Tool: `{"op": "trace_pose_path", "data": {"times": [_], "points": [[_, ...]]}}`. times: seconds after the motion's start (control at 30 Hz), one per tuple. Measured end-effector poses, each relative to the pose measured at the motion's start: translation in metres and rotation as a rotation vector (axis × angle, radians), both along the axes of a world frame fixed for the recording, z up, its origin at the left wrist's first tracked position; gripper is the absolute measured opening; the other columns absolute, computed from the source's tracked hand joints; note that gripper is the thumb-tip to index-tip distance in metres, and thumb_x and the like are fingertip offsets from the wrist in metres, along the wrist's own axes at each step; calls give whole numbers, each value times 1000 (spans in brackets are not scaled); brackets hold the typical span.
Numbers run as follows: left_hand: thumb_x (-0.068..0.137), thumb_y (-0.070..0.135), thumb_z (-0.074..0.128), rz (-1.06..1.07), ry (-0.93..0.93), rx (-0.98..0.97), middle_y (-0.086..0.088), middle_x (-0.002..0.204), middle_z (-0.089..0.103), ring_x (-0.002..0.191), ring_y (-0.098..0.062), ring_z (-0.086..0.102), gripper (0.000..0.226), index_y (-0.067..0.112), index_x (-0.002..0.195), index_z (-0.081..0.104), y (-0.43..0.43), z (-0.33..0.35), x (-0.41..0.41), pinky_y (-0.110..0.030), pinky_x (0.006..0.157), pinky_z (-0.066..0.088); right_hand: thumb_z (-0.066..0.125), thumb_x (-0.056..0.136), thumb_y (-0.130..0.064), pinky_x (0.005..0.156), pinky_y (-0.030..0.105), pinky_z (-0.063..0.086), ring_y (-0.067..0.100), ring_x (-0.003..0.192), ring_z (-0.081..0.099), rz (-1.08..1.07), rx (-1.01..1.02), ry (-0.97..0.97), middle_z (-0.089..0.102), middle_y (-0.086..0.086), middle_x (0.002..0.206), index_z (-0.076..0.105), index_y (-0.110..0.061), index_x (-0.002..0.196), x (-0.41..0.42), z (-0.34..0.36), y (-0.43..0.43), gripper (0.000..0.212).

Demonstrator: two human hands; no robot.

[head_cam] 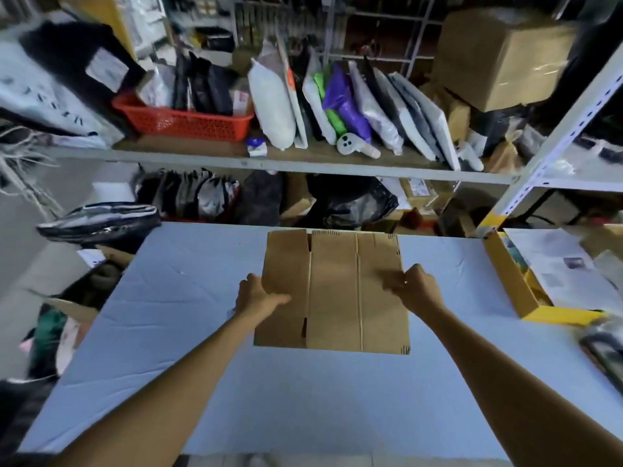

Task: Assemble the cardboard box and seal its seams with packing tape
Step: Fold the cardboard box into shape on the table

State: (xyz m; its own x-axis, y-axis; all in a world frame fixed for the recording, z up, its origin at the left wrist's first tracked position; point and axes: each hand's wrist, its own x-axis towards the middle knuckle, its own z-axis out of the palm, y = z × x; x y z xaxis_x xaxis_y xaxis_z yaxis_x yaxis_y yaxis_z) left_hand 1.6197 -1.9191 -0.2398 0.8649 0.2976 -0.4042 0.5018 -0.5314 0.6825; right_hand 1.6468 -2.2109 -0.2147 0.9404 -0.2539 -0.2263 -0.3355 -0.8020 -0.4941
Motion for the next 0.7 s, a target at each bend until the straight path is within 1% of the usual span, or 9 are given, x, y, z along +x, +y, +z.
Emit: {"op": "trace_pose_path", "data": {"times": [0.13, 0.23, 0.33, 0.47, 0.5, 0.53, 0.6, 0.63, 0.7], "points": [[73, 49, 74, 2, 43, -49, -13, 130, 50, 118, -32, 52, 74, 9, 127, 43, 6, -20, 18, -49, 99, 45, 75, 79, -31, 52, 31, 44, 27, 71, 56, 0, 83, 74, 52, 10, 89, 42, -8, 94, 27, -24, -2, 44], [68, 59, 74, 20, 71, -93, -11, 134, 51, 122, -31, 52, 85, 11, 131, 43, 5, -34, 26, -50, 102, 43, 76, 79, -35, 40, 26, 38, 18, 59, 52, 22, 98, 100, 51, 6, 82, 43, -9, 91, 43, -39, -1, 43], [62, 65, 75, 20, 126, -142, -12, 140, 48, 126, -31, 50, 102, 9, 138, 40, 2, -49, 30, -48, 103, 44, 77, 77, -37, 47, 27, 33, 13, 62, 45, 74, 73, 107, 53, 7, 88, 45, -10, 94, 52, -59, -1, 46], [58, 65, 78, 33, 158, -182, -10, 144, 47, 129, -27, 48, 109, 10, 143, 38, 0, -72, 28, -40, 104, 44, 76, 77, -39, 66, 38, 49, 26, 78, 56, 72, 46, 111, 54, 5, 89, 49, -9, 100, 56, -80, 4, 46], [58, 64, 78, 30, 167, -199, -10, 145, 46, 129, -27, 47, 110, 9, 143, 37, -1, -78, 27, -40, 105, 43, 75, 78, -37, 66, 37, 50, 25, 77, 57, 72, 28, 113, 56, 6, 89, 50, -8, 102, 54, -85, 5, 45], [57, 64, 79, 28, 178, -226, -9, 145, 46, 130, -26, 47, 111, 9, 144, 36, 0, -83, 25, -40, 105, 43, 73, 80, -36, 58, 33, 47, 20, 70, 55, 76, 16, 112, 59, 7, 90, 50, -8, 103, 51, -90, 7, 43], [53, 65, 80, 26, 186, -274, -8, 143, 48, 128, -25, 49, 114, 10, 143, 38, 3, -92, 20, -40, 105, 43, 72, 81, -37, 45, 25, 31, 8, 56, 44, 82, -19, 103, 64, 7, 91, 51, -11, 102, 48, -100, 10, 40], [49, 66, 81, 32, 183, -283, -7, 141, 51, 125, -24, 51, 114, 11, 141, 41, 4, -96, 18, -39, 104, 44, 72, 81, -38, 43, 24, 26, 6, 55, 42, 82, -41, 99, 64, 6, 91, 52, -12, 103, 48, -102, 11, 40], [46, 68, 80, 47, 182, -280, -4, 133, 57, 115, -21, 57, 109, 13, 134, 49, 5, -103, 15, -36, 97, 48, 73, 81, -39, 44, 23, 24, 12, 60, 47, 85, -71, 105, 61, 4, 89, 55, -11, 107, 49, -105, 14, 42]]}}
